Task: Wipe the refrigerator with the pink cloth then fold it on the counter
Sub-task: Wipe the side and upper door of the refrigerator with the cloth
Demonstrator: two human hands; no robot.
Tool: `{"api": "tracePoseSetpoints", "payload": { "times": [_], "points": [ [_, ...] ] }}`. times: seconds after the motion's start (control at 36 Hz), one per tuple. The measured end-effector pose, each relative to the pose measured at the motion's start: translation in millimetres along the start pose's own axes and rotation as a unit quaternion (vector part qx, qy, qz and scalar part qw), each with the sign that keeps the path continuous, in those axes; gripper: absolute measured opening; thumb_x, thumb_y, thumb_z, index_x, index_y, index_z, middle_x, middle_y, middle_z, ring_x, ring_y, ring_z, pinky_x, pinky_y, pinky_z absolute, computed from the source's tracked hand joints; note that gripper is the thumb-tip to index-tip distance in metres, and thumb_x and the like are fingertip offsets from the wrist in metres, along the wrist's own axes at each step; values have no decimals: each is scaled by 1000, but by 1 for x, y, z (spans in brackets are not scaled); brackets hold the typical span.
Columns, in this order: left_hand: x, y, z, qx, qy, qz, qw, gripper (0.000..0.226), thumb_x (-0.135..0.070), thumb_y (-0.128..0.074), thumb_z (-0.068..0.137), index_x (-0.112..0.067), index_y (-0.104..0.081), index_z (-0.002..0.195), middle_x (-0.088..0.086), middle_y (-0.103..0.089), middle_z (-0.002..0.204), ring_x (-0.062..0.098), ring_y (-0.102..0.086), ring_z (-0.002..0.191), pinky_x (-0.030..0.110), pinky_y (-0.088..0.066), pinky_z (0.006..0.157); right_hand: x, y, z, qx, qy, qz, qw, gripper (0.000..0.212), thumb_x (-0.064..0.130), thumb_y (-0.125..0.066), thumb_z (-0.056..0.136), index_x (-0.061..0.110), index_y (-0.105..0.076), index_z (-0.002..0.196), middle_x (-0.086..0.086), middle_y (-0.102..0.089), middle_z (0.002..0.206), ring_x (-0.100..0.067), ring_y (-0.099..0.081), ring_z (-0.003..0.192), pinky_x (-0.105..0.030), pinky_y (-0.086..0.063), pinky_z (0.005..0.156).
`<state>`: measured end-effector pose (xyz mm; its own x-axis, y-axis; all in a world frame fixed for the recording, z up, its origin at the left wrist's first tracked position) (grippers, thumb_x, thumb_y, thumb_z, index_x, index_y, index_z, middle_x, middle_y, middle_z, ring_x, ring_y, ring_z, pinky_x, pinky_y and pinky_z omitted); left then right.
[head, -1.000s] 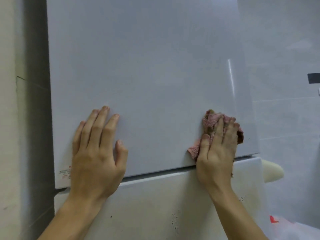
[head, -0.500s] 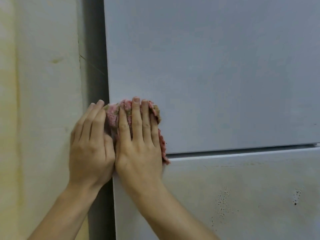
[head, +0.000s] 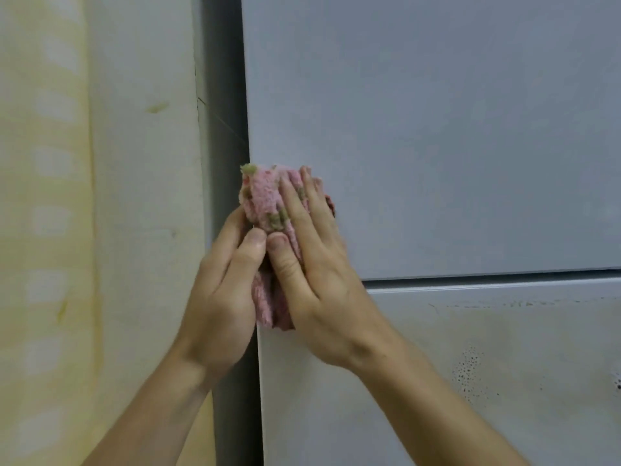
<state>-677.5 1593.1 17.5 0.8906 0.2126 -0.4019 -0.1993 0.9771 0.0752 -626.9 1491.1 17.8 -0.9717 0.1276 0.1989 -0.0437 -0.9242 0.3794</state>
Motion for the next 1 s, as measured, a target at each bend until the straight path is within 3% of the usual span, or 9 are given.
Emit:
{"api": "tracePoseSetpoints", "payload": {
  "times": [0.08,0.19,0.25,0.33,0.5,0.61,0.75,0.92,1.0],
  "points": [
    [-2,-10,-1,11,68,-42,997,39,-26,-41,109,-22,-58,144,-2,-71,135,11,-67,125,21,-56,93,-1,10,-10,15,-1,-67,998,73,45,-38,111,30,6,167,14,15,174,1,26,155,-38,10,132],
    [8,-13,-15,-37,150,-20,988,16,-30,-59,103,-29,-74,104,5,-69,74,17,-61,52,26,-45,40,-1,24,-33,75,-20,-20,997,110,38,-70,97,39,19,162,28,18,170,8,26,152,-38,7,132],
    [12,-17,-25,-53,183,-83,978,21,-26,-53,105,-22,-73,109,5,-75,79,18,-70,57,26,-53,46,-5,33,-46,99,-50,17,994,114,50,-77,89,51,13,159,35,8,168,9,15,155,-41,-6,133],
    [17,-21,-38,-22,208,-143,967,31,-32,-51,101,-20,-75,116,15,-78,114,34,-76,106,46,-63,85,-13,47,-63,54,-75,35,995,97,57,-81,83,50,-19,158,30,-14,169,2,-16,157,-46,-30,127],
    [20,-34,-53,1,246,-181,952,44,-34,-47,100,-12,-64,135,11,-74,130,25,-70,124,40,-59,100,-26,66,-90,-22,-88,-44,995,68,65,-78,81,38,-50,137,29,-46,140,6,-46,133,-26,-38,116],
    [11,-47,-56,68,277,-279,917,50,-28,-40,101,-4,-75,124,13,-75,124,24,-72,119,36,-62,93,-25,86,-95,13,-156,-13,988,67,74,-64,81,49,-49,142,25,-53,140,13,-50,126,-11,-44,102],
    [12,-49,-52,59,286,-219,931,51,-30,-43,96,0,-74,124,22,-73,125,34,-71,120,50,-54,109,-28,104,-94,52,-212,100,971,63,65,-81,71,7,-68,94,-25,-67,89,-31,-72,79,-42,-60,70],
    [11,-50,-52,119,225,52,966,42,-30,-73,84,-8,-72,120,7,-81,104,20,-78,101,29,-61,87,-28,113,-91,27,-234,188,954,58,45,-85,70,-4,-57,83,-9,-53,76,-18,-55,69,-26,-48,60],
    [15,-47,-56,149,276,-33,949,41,-12,-75,92,4,-65,128,16,-76,115,25,-76,103,32,-63,85,-31,123,-91,16,-267,237,934,33,38,-84,68,12,-68,81,0,-66,75,-9,-66,68,-18,-54,62]
  ]
}}
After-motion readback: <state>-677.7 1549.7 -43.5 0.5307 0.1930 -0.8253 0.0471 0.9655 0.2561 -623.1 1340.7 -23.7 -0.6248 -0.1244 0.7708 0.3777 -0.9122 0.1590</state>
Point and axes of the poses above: each hand's wrist, its own z-axis towards the middle knuckle, its own y-axis out of the back of the hand, x = y × z, the point moved 3 cm from there along z, towards the middle knuckle
